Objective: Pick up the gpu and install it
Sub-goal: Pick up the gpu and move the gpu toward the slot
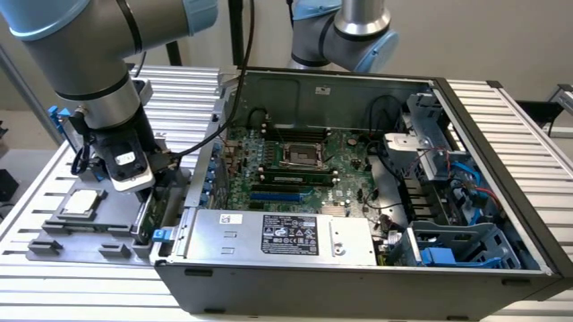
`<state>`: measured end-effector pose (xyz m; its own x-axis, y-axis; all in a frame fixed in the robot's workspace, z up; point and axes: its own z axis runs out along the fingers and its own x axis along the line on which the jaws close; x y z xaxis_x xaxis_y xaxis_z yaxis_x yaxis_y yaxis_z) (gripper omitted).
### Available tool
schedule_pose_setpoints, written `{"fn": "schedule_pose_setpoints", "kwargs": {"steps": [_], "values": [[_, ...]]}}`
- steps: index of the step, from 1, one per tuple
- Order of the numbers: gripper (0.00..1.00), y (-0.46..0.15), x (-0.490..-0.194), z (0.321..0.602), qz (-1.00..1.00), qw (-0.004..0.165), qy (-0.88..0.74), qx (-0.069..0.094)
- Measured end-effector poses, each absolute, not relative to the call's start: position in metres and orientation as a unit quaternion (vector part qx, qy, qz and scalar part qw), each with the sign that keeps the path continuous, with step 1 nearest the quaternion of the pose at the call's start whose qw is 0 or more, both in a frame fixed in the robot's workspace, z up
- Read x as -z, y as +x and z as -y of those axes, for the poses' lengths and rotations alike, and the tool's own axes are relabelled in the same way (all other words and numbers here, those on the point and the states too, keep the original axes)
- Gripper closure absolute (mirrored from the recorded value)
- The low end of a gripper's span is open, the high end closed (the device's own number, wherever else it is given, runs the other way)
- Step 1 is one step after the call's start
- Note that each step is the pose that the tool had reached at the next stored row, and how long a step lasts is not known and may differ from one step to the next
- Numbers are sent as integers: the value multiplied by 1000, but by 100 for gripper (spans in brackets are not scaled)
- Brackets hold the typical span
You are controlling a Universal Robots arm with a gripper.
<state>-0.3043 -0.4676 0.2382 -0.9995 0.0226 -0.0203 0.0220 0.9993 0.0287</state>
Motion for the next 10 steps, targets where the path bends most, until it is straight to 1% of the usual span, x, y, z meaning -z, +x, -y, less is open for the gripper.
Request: {"fn": "schedule_pose_setpoints", "kwargs": {"steps": [6,10], "values": [[73,-304,-239,468,-1000,10,11,-14],[73,-304,-246,468,-1000,10,11,-14]]}}
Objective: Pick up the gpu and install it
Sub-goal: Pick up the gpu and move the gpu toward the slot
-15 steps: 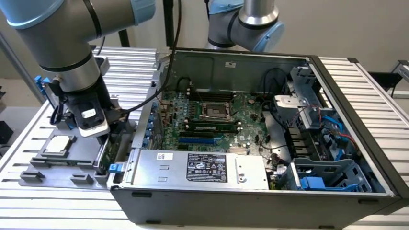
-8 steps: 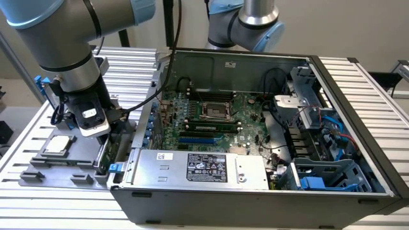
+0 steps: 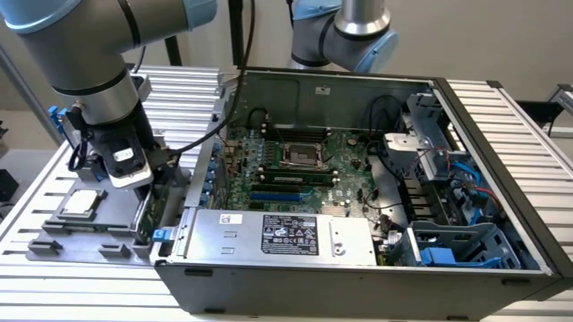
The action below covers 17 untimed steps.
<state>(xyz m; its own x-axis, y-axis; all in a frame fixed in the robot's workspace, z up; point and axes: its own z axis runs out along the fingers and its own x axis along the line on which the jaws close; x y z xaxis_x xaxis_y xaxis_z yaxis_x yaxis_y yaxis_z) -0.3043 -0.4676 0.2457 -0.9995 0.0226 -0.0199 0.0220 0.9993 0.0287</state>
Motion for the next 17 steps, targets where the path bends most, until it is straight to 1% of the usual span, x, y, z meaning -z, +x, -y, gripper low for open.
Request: {"fn": "schedule_pose_setpoints", "kwargs": {"steps": [5,17], "values": [[73,-304,-262,468,-1000,10,11,-14],[73,-304,-317,468,-1000,10,8,-14]]}}
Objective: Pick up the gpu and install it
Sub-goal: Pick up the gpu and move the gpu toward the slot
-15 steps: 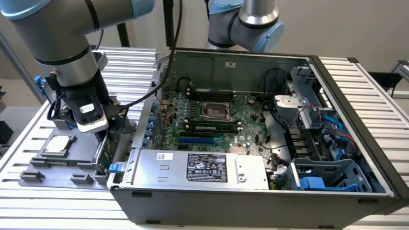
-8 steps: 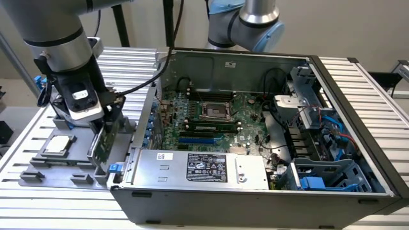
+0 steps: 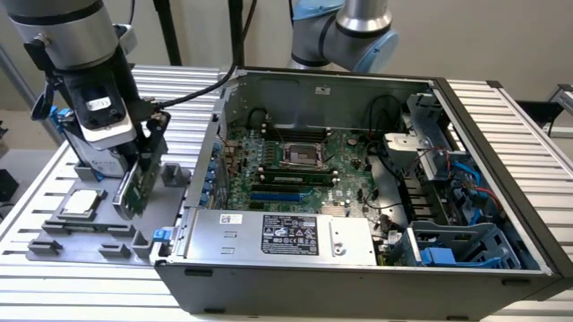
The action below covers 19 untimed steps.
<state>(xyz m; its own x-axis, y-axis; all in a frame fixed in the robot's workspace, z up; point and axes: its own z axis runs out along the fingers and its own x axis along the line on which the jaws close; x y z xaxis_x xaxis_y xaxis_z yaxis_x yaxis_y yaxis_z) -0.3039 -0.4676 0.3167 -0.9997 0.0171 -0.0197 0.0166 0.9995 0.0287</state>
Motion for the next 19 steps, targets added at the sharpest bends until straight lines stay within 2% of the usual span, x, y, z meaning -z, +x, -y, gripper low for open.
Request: {"fn": "schedule_pose_setpoints", "kwargs": {"steps": [10,19], "values": [[73,-297,-362,468,-1000,10,2,-14],[73,-266,-403,468,-1000,9,0,-16]]}}
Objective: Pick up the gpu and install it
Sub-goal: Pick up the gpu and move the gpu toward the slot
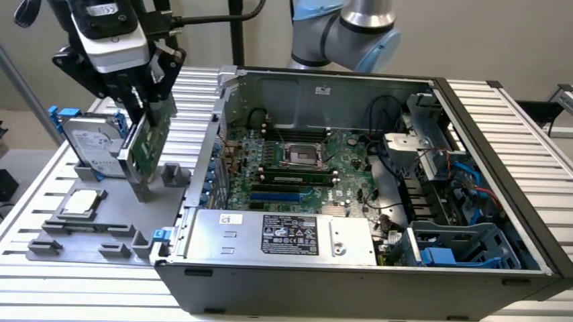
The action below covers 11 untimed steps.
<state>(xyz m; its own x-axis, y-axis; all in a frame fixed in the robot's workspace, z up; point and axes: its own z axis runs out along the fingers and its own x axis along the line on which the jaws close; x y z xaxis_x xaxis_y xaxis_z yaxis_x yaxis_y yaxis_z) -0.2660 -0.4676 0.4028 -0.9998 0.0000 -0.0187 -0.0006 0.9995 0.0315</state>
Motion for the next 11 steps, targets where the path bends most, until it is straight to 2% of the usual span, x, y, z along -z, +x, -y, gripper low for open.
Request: {"fn": "schedule_pose_setpoints", "kwargs": {"steps": [11], "values": [[73,-217,-444,468,-1000,7,0,-18]]}}
